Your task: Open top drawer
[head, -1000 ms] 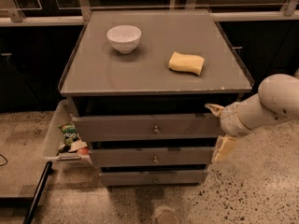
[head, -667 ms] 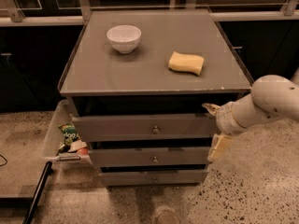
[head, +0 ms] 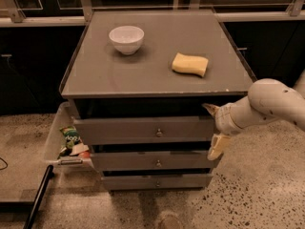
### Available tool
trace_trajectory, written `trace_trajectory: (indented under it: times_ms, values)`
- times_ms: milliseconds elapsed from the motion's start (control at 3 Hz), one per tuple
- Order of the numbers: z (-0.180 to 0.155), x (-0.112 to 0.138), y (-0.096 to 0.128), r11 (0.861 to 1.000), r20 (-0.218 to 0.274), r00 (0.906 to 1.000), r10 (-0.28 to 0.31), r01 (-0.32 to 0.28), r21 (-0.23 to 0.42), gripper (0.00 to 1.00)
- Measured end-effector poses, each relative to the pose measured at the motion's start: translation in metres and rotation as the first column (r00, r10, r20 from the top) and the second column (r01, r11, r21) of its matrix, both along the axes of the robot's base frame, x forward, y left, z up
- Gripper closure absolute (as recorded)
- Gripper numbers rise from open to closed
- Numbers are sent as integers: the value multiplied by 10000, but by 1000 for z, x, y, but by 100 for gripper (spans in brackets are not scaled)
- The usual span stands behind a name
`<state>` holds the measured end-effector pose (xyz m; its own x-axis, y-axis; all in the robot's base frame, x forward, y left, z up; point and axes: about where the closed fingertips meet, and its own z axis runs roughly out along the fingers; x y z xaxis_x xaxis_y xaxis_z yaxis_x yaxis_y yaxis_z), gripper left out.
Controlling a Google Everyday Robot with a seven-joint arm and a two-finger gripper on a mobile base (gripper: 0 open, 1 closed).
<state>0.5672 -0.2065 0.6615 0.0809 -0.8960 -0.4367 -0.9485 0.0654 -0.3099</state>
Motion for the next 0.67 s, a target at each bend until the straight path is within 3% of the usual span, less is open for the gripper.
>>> trace_trajectory:
  times_ms: [667]
  values:
    - [-13, 19, 12, 9988, 332, 9983, 473, -476, 83, 0]
